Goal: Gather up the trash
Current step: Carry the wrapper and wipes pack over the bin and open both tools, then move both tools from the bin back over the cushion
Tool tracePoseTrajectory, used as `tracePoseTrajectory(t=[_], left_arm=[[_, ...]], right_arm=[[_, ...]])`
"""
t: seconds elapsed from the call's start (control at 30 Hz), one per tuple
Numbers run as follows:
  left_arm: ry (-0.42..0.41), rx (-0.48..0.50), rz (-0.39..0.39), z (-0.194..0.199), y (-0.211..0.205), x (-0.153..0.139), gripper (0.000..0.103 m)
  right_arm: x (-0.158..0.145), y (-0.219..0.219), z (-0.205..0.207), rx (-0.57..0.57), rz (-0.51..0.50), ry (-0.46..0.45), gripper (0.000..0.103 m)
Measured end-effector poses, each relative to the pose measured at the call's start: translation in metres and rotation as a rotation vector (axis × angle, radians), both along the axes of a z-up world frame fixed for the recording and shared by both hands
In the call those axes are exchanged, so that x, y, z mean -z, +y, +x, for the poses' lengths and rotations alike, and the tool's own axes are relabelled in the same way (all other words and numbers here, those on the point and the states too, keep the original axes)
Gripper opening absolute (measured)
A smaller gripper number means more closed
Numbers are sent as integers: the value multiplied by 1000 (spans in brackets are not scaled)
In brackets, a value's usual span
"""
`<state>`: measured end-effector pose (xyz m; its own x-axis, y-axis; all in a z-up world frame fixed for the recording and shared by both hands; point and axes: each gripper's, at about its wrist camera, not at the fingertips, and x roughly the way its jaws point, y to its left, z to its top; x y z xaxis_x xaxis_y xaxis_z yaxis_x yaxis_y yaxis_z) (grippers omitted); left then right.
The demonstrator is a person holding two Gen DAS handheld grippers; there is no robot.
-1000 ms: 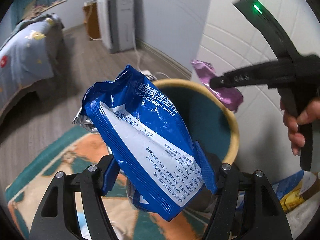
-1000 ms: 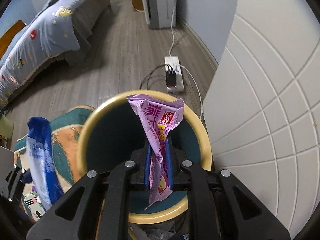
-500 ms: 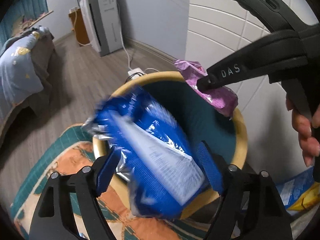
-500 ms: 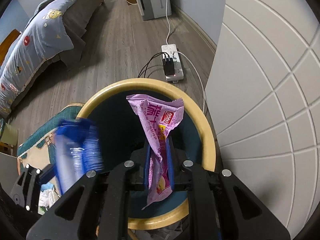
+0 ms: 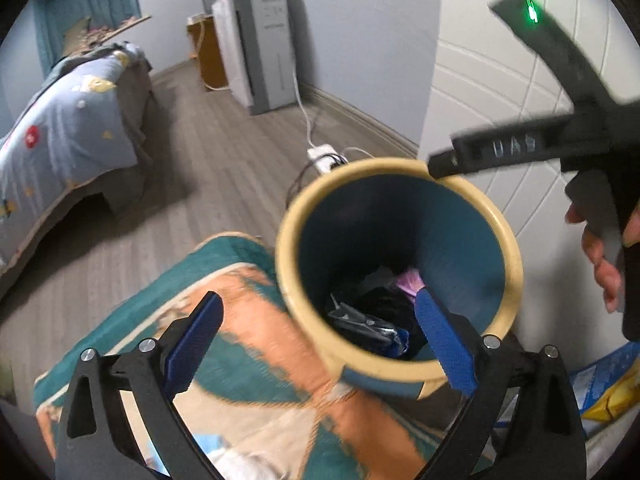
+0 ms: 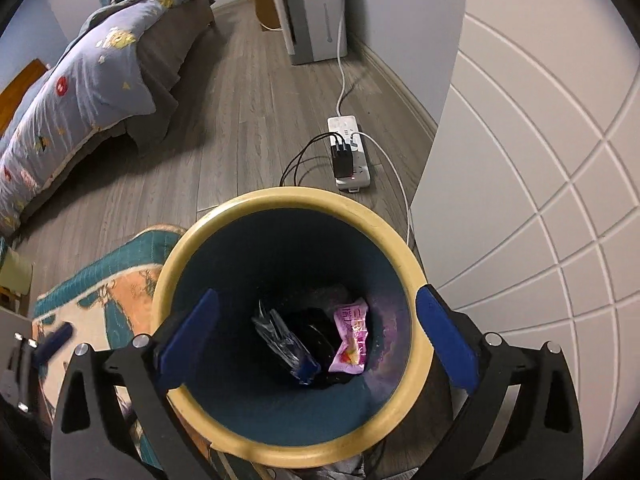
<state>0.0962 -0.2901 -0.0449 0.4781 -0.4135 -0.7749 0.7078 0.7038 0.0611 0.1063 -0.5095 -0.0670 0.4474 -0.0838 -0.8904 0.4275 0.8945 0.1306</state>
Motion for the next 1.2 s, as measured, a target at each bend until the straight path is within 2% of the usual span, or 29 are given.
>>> tracePoseTrajectory(t=[0.1, 0.2, 0.33, 0.47, 0.57, 0.63, 0.7, 0.8, 0.87, 0.97, 1.07, 1.2], left_arm=[[-14, -52, -25, -3, 29, -22, 97], [7, -122, -78, -8, 69, -37, 98], [-2, -198, -37, -18, 118, -52, 98], [-37, -293, -33, -25, 176, -69, 98], [-14, -347, 2, -26, 217, -72, 98], [-30, -383, 53, -30, 243, -71, 98], [-34, -411, 71, -33, 266, -68, 98], [-2, -448, 15, -33, 295, -53, 98], [44, -433, 5, -25, 304, -42, 98], [14, -376, 47, -25, 303, -30, 98], [43, -328, 75, -23, 296, -14, 98], [43, -301, 70, -25, 290, -14, 98]], right_arm=[[-11, 16, -5, -29, -37, -10, 97], [-20, 35, -8, -69, -36, -17, 97], [-26, 59, -5, -76, -49, -27, 97], [-26, 85, 10, -56, 2, -35, 97], [-31, 103, 19, -22, 69, -76, 97], [-33, 115, 24, 6, 112, -98, 97], [-37, 131, 29, -16, 154, -100, 97], [-52, 150, 27, -66, 82, -116, 97], [-61, 162, 21, -100, 24, -129, 97], [-60, 176, 11, -131, -5, -121, 97], [-48, 189, -1, -145, -39, -102, 97], [-26, 214, -9, -200, -83, -30, 97]])
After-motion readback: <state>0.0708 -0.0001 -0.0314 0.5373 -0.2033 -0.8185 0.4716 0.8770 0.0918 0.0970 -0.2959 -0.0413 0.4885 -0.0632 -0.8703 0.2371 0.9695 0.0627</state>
